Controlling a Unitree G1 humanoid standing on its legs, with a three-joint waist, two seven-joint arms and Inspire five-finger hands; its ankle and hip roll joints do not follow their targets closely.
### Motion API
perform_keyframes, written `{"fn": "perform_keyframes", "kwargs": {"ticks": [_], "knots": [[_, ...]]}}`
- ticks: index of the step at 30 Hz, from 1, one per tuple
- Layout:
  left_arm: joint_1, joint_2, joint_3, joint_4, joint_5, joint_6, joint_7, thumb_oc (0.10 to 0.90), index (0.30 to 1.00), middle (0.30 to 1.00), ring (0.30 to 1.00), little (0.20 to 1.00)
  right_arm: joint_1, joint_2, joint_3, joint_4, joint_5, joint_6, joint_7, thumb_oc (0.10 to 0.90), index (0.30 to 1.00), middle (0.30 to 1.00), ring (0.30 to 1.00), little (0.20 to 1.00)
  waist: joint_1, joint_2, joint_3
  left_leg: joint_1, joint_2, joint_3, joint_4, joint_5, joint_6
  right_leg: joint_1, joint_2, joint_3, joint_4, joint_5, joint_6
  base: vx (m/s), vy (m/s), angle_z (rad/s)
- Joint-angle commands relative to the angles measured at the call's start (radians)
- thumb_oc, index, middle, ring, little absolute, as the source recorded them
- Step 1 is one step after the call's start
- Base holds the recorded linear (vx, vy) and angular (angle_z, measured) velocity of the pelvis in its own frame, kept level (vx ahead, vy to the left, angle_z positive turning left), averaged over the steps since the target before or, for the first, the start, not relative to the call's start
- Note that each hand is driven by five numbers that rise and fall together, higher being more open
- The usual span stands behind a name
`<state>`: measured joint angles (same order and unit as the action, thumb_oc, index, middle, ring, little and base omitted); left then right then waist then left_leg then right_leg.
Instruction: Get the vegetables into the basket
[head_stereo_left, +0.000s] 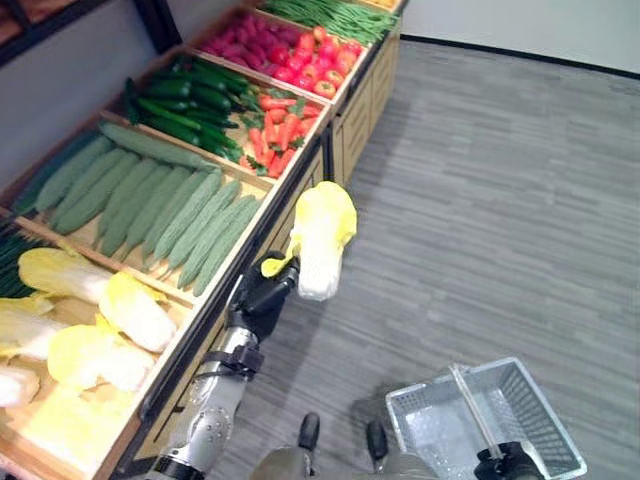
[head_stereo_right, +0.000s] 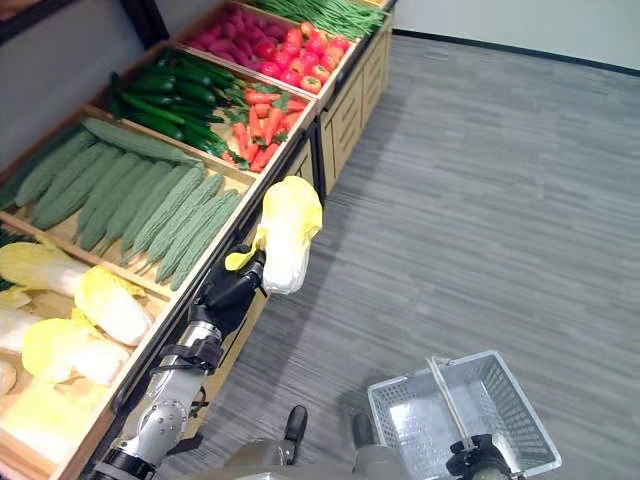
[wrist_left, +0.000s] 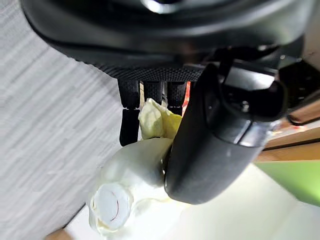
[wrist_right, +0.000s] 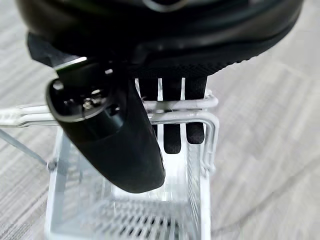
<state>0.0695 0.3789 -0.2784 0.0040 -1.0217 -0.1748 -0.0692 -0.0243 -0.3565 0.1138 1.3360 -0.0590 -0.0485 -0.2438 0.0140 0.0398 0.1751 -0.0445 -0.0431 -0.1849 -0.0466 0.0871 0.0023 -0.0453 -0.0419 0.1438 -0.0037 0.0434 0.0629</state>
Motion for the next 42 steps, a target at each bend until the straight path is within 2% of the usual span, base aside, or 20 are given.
{"fn": "perform_keyframes", "kwargs": {"ticks": [1,3,5,7,8,9,10,11,15,20,23,28,30,33,36,42], "knots": [[-0.053,0.018,0.080,-0.170,0.001,-0.103,-0.049,0.400,0.300,0.300,0.300,0.300,-0.010,-0.008,-0.004,-0.001,0.028,-0.020,-0.012,0.400,0.300,0.300,0.300,0.300,0.025,-0.076,-0.046,-0.048,-0.002,0.034,0.066,-0.072,-0.006,0.003,-0.088,-0.013,0.024,-0.015,0.105,-0.03,0.183,-0.56],[-0.052,0.023,0.081,-0.165,0.010,-0.107,-0.044,0.400,0.300,0.300,0.300,0.300,-0.014,0.001,-0.002,-0.007,0.026,-0.017,-0.014,0.400,0.300,0.300,0.300,0.300,0.021,-0.085,-0.041,-0.047,-0.008,0.067,0.071,-0.084,0.004,-0.023,-0.103,0.001,0.022,0.019,0.127,-0.07,0.199,-0.41],[-0.050,0.034,0.084,-0.159,0.020,-0.104,-0.042,0.400,0.300,0.300,0.300,0.300,-0.015,0.007,-0.003,-0.010,0.024,-0.017,-0.012,0.400,0.300,0.300,0.300,0.300,0.022,-0.089,-0.036,-0.046,-0.007,0.095,0.076,-0.093,0.011,-0.040,-0.113,-0.011,0.024,0.033,0.137,-0.07,0.124,-0.32],[-0.049,0.049,0.091,-0.151,0.031,-0.103,-0.040,0.400,0.300,0.300,0.300,0.300,-0.020,0.011,-0.002,-0.013,0.020,-0.015,-0.013,0.400,0.300,0.300,0.300,0.300,0.039,-0.085,-0.026,-0.046,0.006,0.124,0.082,-0.096,0.014,-0.056,-0.131,-0.095,0.068,0.033,0.130,-0.07,0.048,-0.61],[-0.049,0.049,0.091,-0.151,0.031,-0.103,-0.040,0.400,0.300,0.300,0.300,0.300,-0.019,0.011,-0.002,-0.013,0.020,-0.014,-0.013,0.400,0.300,0.300,0.300,0.300,0.038,-0.085,-0.025,-0.045,0.006,0.123,0.082,-0.097,0.014,-0.055,-0.132,-0.096,0.070,0.032,0.130,-0.10,0.022,-0.78],[-0.045,0.057,0.100,-0.151,0.038,-0.100,-0.039,0.400,0.300,0.300,0.300,0.300,-0.020,0.013,-0.009,-0.010,0.018,-0.014,-0.017,0.400,0.300,0.300,0.300,0.300,0.059,-0.077,-0.027,-0.047,0.025,0.148,0.077,-0.094,0.010,-0.039,-0.168,-0.228,0.105,0.024,0.118,-0.06,0.017,-0.61],[-0.044,0.057,0.100,-0.151,0.038,-0.100,-0.039,0.400,0.300,0.300,0.300,0.300,-0.020,0.013,-0.009,-0.010,0.018,-0.014,-0.017,0.400,0.300,0.300,0.300,0.300,0.056,-0.077,-0.024,-0.044,0.024,0.146,0.077,-0.095,0.009,-0.035,-0.169,-0.231,0.105,0.022,0.118,-0.07,0.018,-0.59],[-0.040,0.060,0.105,-0.145,0.036,-0.093,-0.043,0.400,0.300,0.300,0.300,0.300,-0.018,0.014,-0.013,-0.007,0.015,-0.013,-0.018,0.400,0.300,0.300,0.300,0.300,0.063,-0.076,-0.033,-0.038,0.030,0.159,0.071,-0.092,0.006,-0.011,-0.189,-0.276,0.117,0.029,0.113,0.00,-0.017,-0.47],[-0.041,0.057,0.107,-0.139,0.024,-0.092,-0.041,0.400,0.300,0.300,0.300,0.300,-0.012,0.014,-0.024,0.001,0.021,-0.014,-0.021,0.400,0.300,0.300,0.300,0.300,0.059,-0.087,-0.050,-0.019,0.031,0.167,0.051,-0.087,-0.003,-0.003,-0.186,-0.263,0.078,0.041,0.118,0.04,-0.054,-0.20],[-0.023,0.053,0.114,-0.136,0.019,-0.086,-0.038,0.400,0.300,0.300,0.300,0.300,-0.009,0.010,-0.024,-0.007,0.033,-0.014,-0.022,0.400,0.300,0.300,0.300,0.300,0.058,-0.094,-0.069,-0.001,0.053,0.185,0.021,-0.069,-0.027,0.034,-0.163,-0.294,-0.037,0.038,0.117,0.03,-0.146,-0.15],[-0.019,0.041,0.096,-0.120,0.014,-0.080,-0.035,0.400,0.300,0.300,0.300,0.300,-0.023,-0.016,-0.049,-0.061,0.086,-0.032,-0.040,0.400,0.300,0.300,0.300,0.300,0.049,-0.081,-0.083,0.007,0.080,0.181,-0.031,-0.030,-0.053,0.054,-0.136,-0.304,-0.084,0.030,0.110,-0.01,-0.163,-0.09],[-0.041,0.043,0.049,-0.090,0.035,-0.068,-0.039,0.400,0.300,0.300,0.300,0.300,-0.081,-0.077,-0.046,-0.128,0.094,-0.044,-0.064,0.400,0.300,0.300,0.300,0.300,0.038,-0.057,-0.091,0.013,0.103,0.183,-0.041,-0.021,-0.069,0.057,-0.117,-0.308,-0.084,0.015,0.104,0.00,-0.095,-0.02],[-0.071,0.061,-0.008,-0.064,0.085,-0.060,-0.046,0.400,0.300,0.300,0.300,0.300,-0.131,-0.124,-0.027,-0.218,0.092,-0.059,-0.079,0.400,0.300,0.300,0.300,0.300,0.032,-0.044,-0.093,0.025,0.114,0.192,-0.041,-0.021,-0.074,0.062,-0.107,-0.298,-0.084,0.011,0.100,0.00,-0.066,-0.05],[-0.090,0.072,-0.046,-0.046,0.112,-0.048,-0.055,0.400,0.300,0.300,0.300,0.300,-0.156,-0.138,-0.010,-0.290,0.097,-0.072,-0.085,0.400,0.300,0.300,0.300,0.300,0.026,-0.038,-0.098,0.029,0.117,0.200,-0.041,-0.023,-0.075,0.064,-0.104,-0.290,-0.084,0.009,0.099,0.00,-0.018,-0.08],[-0.128,0.087,-0.105,-0.007,0.202,-0.039,-0.054,0.400,0.300,0.300,0.300,0.300,-0.175,-0.153,0.030,-0.493,0.081,-0.097,-0.078,0.400,0.300,0.300,0.300,0.300,0.014,-0.034,-0.111,0.036,0.122,0.213,-0.041,-0.030,-0.076,0.065,-0.102,-0.278,-0.084,0.009,0.099,0.01,-0.015,-0.15],[-0.187,0.098,-0.169,0.043,0.304,-0.035,-0.038,0.400,0.300,0.300,0.300,0.300,-0.212,-0.160,0.066,-0.619,0.073,-0.109,-0.075,0.400,0.300,0.300,0.300,0.300,0.007,-0.032,-0.129,0.050,0.119,0.219,-0.041,-0.043,-0.074,0.072,-0.105,-0.271,-0.084,0.009,0.101,0.02,0.003,-0.07]]}}
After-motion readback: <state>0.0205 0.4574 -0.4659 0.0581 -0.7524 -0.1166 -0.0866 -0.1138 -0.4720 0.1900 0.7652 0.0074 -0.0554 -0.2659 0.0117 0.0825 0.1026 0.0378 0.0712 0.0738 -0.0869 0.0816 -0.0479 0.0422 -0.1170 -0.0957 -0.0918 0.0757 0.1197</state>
